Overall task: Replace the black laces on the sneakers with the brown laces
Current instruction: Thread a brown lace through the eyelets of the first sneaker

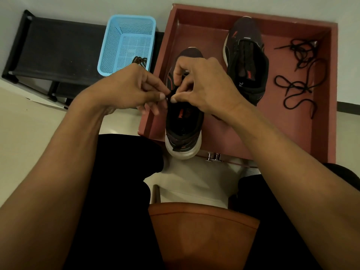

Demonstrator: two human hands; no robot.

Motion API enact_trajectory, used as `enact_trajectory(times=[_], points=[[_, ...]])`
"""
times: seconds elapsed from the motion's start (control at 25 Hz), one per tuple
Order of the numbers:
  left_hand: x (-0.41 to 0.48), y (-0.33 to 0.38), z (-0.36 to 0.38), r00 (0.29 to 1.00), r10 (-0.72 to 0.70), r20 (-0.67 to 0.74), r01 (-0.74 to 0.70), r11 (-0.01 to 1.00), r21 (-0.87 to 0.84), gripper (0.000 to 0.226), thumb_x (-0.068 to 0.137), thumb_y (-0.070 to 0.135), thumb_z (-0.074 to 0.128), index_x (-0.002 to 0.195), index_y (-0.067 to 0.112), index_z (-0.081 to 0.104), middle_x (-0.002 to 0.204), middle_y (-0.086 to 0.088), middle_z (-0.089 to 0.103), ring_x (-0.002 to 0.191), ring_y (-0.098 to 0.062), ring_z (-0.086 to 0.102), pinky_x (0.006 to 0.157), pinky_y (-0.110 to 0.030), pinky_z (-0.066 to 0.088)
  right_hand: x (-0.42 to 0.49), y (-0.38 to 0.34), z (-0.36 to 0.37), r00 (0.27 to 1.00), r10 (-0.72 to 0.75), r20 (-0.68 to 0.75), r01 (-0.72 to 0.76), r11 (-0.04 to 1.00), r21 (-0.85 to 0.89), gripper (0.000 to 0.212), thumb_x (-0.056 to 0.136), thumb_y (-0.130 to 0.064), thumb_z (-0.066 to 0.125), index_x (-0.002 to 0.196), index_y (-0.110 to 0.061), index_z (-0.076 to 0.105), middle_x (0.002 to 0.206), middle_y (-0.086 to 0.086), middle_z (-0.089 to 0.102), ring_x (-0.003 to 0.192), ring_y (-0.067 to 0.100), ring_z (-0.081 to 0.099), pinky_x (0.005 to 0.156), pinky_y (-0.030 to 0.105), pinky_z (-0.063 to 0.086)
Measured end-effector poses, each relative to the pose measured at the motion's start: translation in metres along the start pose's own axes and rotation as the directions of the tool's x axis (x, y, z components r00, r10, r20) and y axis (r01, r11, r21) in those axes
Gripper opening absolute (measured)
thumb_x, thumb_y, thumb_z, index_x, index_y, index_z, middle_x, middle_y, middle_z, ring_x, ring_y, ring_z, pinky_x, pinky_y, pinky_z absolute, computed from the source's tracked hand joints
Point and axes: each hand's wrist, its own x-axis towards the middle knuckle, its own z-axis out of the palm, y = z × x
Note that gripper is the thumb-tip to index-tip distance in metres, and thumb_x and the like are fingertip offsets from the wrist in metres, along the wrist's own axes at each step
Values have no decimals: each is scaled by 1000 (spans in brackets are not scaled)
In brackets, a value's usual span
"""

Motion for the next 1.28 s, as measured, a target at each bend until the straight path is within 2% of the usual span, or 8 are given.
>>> enact_trajectory(times=[0.24, 0.48, 0.72, 0.8, 0.92, 1.0, 1.16, 1.28], points=[[3, 0, 2, 999, -48, -25, 49, 998, 42, 9, 97, 13, 71, 101, 5, 74, 83, -9, 79, 69, -20, 77, 52, -24, 57, 0, 9, -6, 991, -79, 110, 85, 995, -52, 33, 81, -31, 90, 100, -31, 63, 79, -16, 74, 67, -14, 64, 77, 17, 53], [4, -3, 3, 988, -140, -63, 143, 989, 37, 10, 96, 5, 68, 93, -4, 71, 71, -16, 70, 52, -16, 67, 45, -22, 54, 0, 15, -13, 982, -79, 174, 97, 990, -99, 31, 80, -30, 90, 100, -27, 66, 82, -15, 72, 71, -7, 64, 79, 28, 59], [6, -17, -5, 955, -277, -110, 298, 894, 335, 17, 90, 26, 75, 80, 12, 76, 60, -6, 64, 49, -21, 54, 54, -24, 46, -1, 16, -16, 973, -94, 210, 117, 988, -99, 36, 78, -47, 89, 100, -27, 70, 81, -14, 72, 75, 0, 66, 73, 23, 53], [4, -12, -3, 980, -179, -87, 198, 913, 357, 7, 88, 28, 78, 88, 21, 78, 64, 3, 66, 52, -19, 59, 58, -24, 48, -1, 17, -17, 972, -116, 206, 142, 983, -115, 27, 81, -43, 87, 95, -26, 72, 79, -15, 69, 75, 3, 66, 74, 27, 56], [2, 0, 2, 996, 14, -84, 17, 933, 359, 23, 87, 38, 81, 108, 29, 75, 60, 12, 53, 54, -3, 52, 64, -25, 43, 1, 17, -19, 974, -124, 190, 151, 979, -138, 18, 85, -38, 85, 92, -24, 75, 74, -17, 65, 75, 5, 67, 75, 33, 59], [2, 2, 1, 991, 76, -112, -32, 936, 350, 32, 86, 41, 81, 114, 27, 75, 58, 12, 50, 56, -4, 52, 68, -29, 46, 2, 17, -17, 975, -123, 183, 151, 978, -146, 17, 86, -38, 84, 92, -25, 76, 72, -17, 63, 74, 5, 66, 75, 34, 59], [0, 4, 1, 970, 163, -178, -87, 924, 373, 38, 80, 45, 86, 115, 34, 74, 87, -16, 67, 88, -33, 67, 89, -45, 57, 3, 16, -15, 975, -122, 188, 150, 979, -141, 15, 86, -37, 84, 91, -25, 75, 74, -16, 65, 74, 4, 66, 74, 32, 58], [-1, 7, 3, 957, 198, -212, -102, 914, 393, 36, 76, 42, 89, 109, 33, 76, 81, 7, 63, 89, -16, 65, 77, -27, 52, 3, 16, -16, 973, -128, 194, 158, 976, -147, 15, 87, -36, 83, 91, -24, 75, 74, -17, 64, 73, 3, 66, 74, 29, 57]])
